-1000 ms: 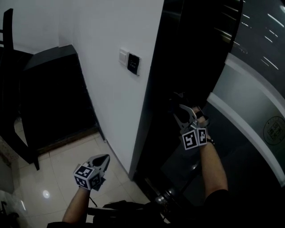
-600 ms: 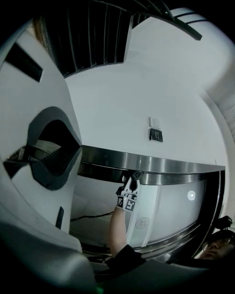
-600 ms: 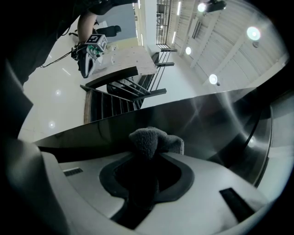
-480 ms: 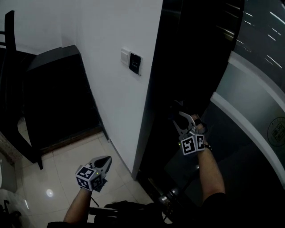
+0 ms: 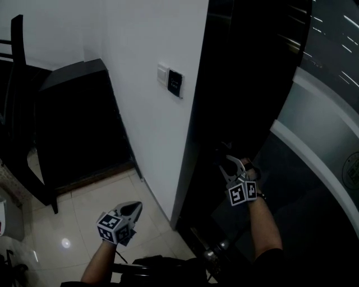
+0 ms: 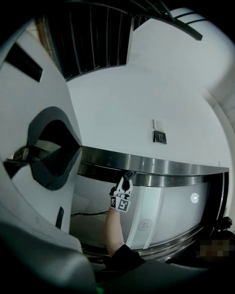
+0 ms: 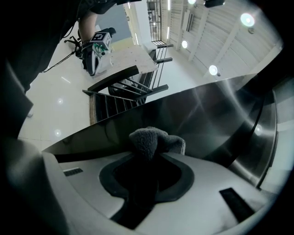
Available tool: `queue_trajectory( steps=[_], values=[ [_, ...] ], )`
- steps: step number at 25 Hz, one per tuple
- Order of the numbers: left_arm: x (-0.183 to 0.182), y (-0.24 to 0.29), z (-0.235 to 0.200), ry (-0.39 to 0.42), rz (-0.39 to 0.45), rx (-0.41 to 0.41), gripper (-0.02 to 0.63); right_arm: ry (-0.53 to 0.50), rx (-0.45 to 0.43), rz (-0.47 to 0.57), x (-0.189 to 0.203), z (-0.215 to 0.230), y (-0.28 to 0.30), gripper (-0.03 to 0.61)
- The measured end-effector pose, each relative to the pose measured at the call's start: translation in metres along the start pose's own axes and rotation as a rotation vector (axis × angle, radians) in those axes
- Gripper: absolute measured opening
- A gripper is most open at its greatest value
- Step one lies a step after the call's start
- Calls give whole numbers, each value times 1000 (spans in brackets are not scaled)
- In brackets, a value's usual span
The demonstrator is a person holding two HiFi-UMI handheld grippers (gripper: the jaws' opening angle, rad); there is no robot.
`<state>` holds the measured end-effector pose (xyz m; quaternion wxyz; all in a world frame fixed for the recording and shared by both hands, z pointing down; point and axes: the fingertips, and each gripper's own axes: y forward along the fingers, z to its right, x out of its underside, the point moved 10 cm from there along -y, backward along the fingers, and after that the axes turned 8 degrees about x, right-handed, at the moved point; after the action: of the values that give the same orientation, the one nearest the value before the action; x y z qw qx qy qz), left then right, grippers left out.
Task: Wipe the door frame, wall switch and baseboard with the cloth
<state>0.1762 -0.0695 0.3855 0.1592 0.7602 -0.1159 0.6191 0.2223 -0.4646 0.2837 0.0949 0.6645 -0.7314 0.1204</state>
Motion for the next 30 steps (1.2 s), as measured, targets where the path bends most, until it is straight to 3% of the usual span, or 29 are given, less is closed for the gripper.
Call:
queue_trajectory(
  steps=[9, 24, 30],
  values=[
    [1, -3, -3, -2, 10, -33, 2, 24, -70, -14, 11, -28, -1, 86],
    [9, -10, -5, -39, -5, -76, 2, 26, -308, -62, 22, -112, -3, 84],
    [7, -5, -2, -40, 12, -84, 2, 100, -355, -106, 27, -135, -4, 84]
  ],
)
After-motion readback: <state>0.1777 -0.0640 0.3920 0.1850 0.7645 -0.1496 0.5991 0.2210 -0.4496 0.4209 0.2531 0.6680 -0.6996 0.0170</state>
